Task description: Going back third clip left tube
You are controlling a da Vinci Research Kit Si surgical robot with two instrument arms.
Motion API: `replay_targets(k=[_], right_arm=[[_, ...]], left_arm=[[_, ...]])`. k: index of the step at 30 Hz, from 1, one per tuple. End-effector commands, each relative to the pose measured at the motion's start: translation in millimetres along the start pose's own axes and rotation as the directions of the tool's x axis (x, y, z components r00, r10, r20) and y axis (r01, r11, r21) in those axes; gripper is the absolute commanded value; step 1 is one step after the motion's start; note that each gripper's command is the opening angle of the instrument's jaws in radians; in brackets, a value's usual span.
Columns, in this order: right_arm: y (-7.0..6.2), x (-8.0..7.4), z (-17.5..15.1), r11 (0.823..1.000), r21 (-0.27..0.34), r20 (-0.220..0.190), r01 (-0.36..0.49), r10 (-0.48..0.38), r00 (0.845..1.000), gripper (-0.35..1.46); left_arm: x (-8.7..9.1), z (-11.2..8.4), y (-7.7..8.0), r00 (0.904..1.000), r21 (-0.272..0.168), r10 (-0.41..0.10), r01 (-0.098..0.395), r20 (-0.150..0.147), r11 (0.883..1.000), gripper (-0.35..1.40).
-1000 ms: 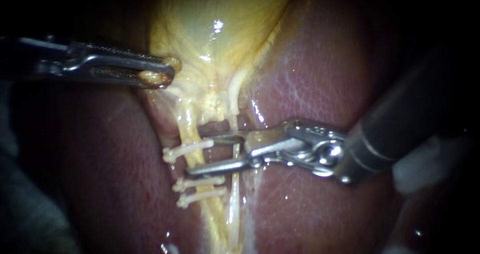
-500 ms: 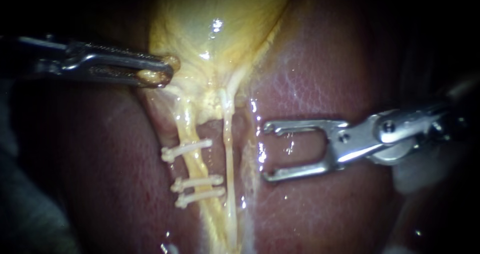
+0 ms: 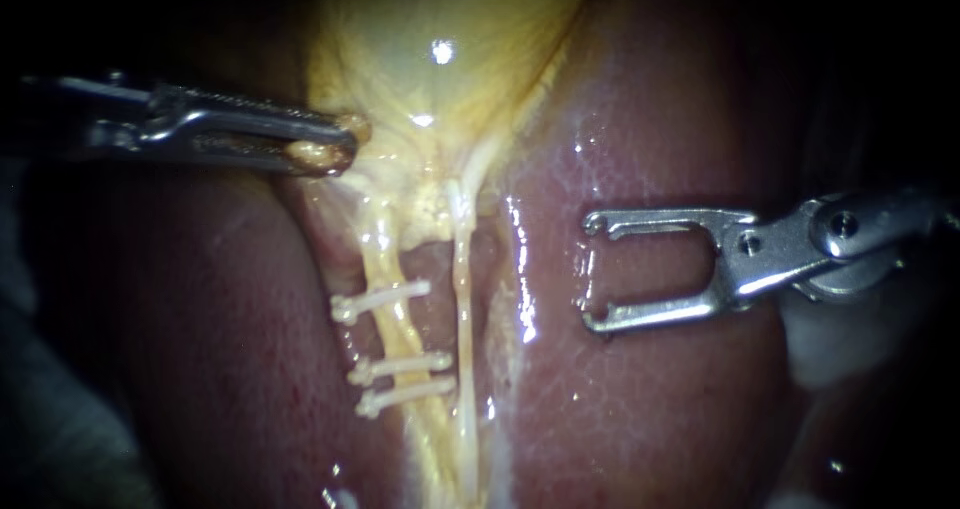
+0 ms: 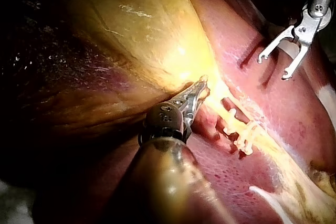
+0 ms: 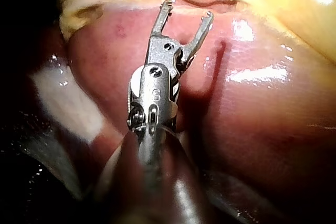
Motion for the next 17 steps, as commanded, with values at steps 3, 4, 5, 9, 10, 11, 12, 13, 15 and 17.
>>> replay_targets(k=[3, 4, 5, 9, 10, 11, 12, 13, 15, 17], right_arm=[[0.0, 0.0, 0.0, 1.000, 0.003, -0.001, 0.000, 0.000, 1.000, 0.50], [0.0, 0.0, 0.0, 1.000, 0.003, -0.001, 0.000, 0.000, 1.000, 0.50], [0.0, 0.0, 0.0, 1.000, 0.003, -0.001, 0.000, 0.000, 1.000, 0.50], [0.0, 0.0, 0.0, 1.000, 0.006, -0.002, 0.000, 0.000, 1.000, 0.50], [0.0, 0.0, 0.0, 1.000, 0.006, -0.002, 0.000, 0.000, 1.000, 0.50], [-0.1, 0.0, 0.0, 1.000, 0.006, -0.002, 0.000, 0.000, 1.000, 0.50], [-0.1, 0.0, 0.0, 1.000, 0.009, -0.003, 0.000, 0.000, 1.000, 0.50], [-0.1, 0.0, 0.0, 1.000, 0.009, -0.003, 0.000, 0.000, 1.000, 0.50], [-0.1, 0.1, 0.0, 1.000, 0.012, -0.004, 0.000, 0.000, 1.000, 0.50], [-0.2, 0.1, 0.2, 1.000, 0.024, -0.007, 0.001, 0.000, 1.000, 0.50]], left_arm=[[0.1, 1.9, -0.2, 1.0000, -0.004, -0.001, 0.001, 0.002, 1.000, -0.35], [0.2, 2.5, -0.3, 1.0000, -0.007, -0.001, 0.001, 0.004, 1.000, -0.35], [0.2, 3.0, -0.3, 1.0000, -0.007, -0.001, 0.001, 0.004, 1.000, -0.35], [0.2, 3.9, -0.3, 1.0000, -0.011, 0.000, 0.000, 0.005, 1.000, -0.35], [0.2, 3.9, -0.3, 1.0000, -0.011, 0.000, 0.000, 0.005, 1.000, -0.35], [0.2, 3.9, -0.3, 1.0000, -0.011, 0.000, 0.000, 0.005, 1.000, -0.35], [0.2, 3.9, -0.3, 1.0000, -0.011, 0.000, 0.000, 0.005, 1.000, -0.35], [0.2, 3.9, -0.3, 1.0000, -0.011, 0.000, 0.000, 0.005, 1.000, -0.35], [0.2, 3.9, -0.4, 1.0000, -0.012, 0.001, 0.000, 0.005, 1.000, -0.35], [0.1, 3.8, -0.5, 1.0000, -0.012, 0.001, -0.001, 0.006, 1.000, -0.35]])
